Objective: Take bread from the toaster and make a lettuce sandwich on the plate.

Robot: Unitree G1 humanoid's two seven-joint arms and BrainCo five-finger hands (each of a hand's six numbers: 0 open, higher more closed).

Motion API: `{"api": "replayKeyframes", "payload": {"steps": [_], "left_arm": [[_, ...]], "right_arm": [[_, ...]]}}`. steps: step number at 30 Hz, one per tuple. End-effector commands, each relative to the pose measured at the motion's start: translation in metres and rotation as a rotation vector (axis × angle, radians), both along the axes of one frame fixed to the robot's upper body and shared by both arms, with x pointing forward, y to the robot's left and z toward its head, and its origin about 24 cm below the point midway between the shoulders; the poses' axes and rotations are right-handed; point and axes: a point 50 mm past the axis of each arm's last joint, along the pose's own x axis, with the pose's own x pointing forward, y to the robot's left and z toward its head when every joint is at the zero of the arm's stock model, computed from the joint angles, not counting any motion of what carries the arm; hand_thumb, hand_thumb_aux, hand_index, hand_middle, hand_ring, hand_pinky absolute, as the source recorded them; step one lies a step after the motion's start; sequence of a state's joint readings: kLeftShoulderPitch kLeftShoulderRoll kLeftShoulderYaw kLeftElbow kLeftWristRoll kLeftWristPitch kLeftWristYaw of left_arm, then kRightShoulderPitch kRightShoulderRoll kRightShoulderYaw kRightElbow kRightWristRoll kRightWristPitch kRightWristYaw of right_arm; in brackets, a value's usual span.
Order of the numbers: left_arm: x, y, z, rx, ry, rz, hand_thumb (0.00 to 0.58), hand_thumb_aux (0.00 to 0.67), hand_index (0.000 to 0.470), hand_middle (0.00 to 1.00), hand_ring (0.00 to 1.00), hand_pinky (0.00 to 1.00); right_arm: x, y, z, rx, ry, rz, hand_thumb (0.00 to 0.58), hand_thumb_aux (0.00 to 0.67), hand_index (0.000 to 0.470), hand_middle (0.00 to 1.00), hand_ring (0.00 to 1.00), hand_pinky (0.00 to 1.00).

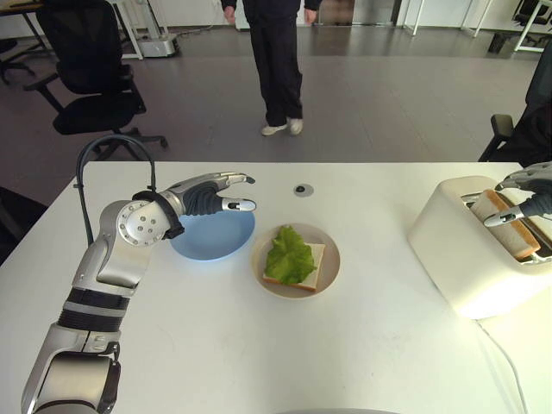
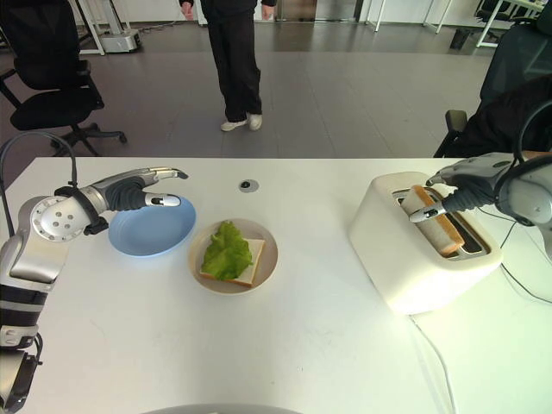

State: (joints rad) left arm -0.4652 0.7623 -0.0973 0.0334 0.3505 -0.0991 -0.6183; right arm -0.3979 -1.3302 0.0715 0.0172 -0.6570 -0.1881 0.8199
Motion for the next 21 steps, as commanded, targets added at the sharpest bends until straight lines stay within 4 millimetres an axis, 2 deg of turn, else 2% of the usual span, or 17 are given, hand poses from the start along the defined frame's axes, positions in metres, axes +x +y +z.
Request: {"api": "replayKeyframes", "payload": {"steps": [1, 7, 9, 11, 14, 17, 19, 21], "left_arm": [[-0.002, 0.004, -0.001, 0.002, 0.007, 0.016, 0.000, 0.000, 0.000, 0.00, 0.00, 0.00], [0.000, 0.009, -0.005, -0.005, 0.013, 0.033, 0.000, 0.000, 0.000, 0.00, 0.00, 0.00], [0.000, 0.010, -0.005, -0.004, 0.012, 0.036, 0.000, 0.000, 0.000, 0.00, 0.00, 0.00], [0.000, 0.009, -0.005, -0.003, 0.012, 0.036, 0.000, 0.000, 0.000, 0.00, 0.00, 0.00], [0.001, 0.008, -0.005, -0.004, 0.013, 0.035, 0.000, 0.000, 0.000, 0.00, 0.00, 0.00], [0.002, 0.007, -0.006, -0.004, 0.016, 0.032, 0.000, 0.000, 0.000, 0.00, 0.00, 0.00], [0.003, 0.007, -0.007, -0.005, 0.017, 0.030, 0.000, 0.000, 0.000, 0.00, 0.00, 0.00], [0.003, 0.007, -0.007, -0.006, 0.019, 0.029, 0.000, 0.000, 0.000, 0.00, 0.00, 0.00]], "right_arm": [[-0.006, 0.001, -0.007, 0.008, 0.042, -0.001, 0.580, 0.670, 0.470, 0.00, 0.00, 0.00], [-0.003, 0.012, -0.001, 0.046, -0.003, 0.030, 0.580, 0.670, 0.470, 0.00, 0.00, 0.00], [0.002, 0.017, 0.013, 0.068, -0.067, 0.051, 0.580, 0.670, 0.470, 0.00, 0.00, 0.00], [0.010, 0.024, 0.040, 0.118, -0.189, 0.085, 0.580, 0.670, 0.470, 0.00, 0.00, 0.00], [0.024, 0.038, 0.080, 0.281, -0.351, 0.161, 0.580, 0.670, 0.470, 0.00, 0.00, 0.00], [0.037, 0.057, 0.110, 0.525, -0.417, 0.252, 0.580, 0.670, 0.470, 0.00, 0.00, 0.00], [0.046, 0.069, 0.122, 0.670, -0.419, 0.305, 0.580, 0.670, 0.470, 0.00, 0.00, 0.00], [0.058, 0.083, 0.121, 0.807, -0.353, 0.345, 0.580, 0.670, 0.470, 0.00, 0.00, 0.00]]}}
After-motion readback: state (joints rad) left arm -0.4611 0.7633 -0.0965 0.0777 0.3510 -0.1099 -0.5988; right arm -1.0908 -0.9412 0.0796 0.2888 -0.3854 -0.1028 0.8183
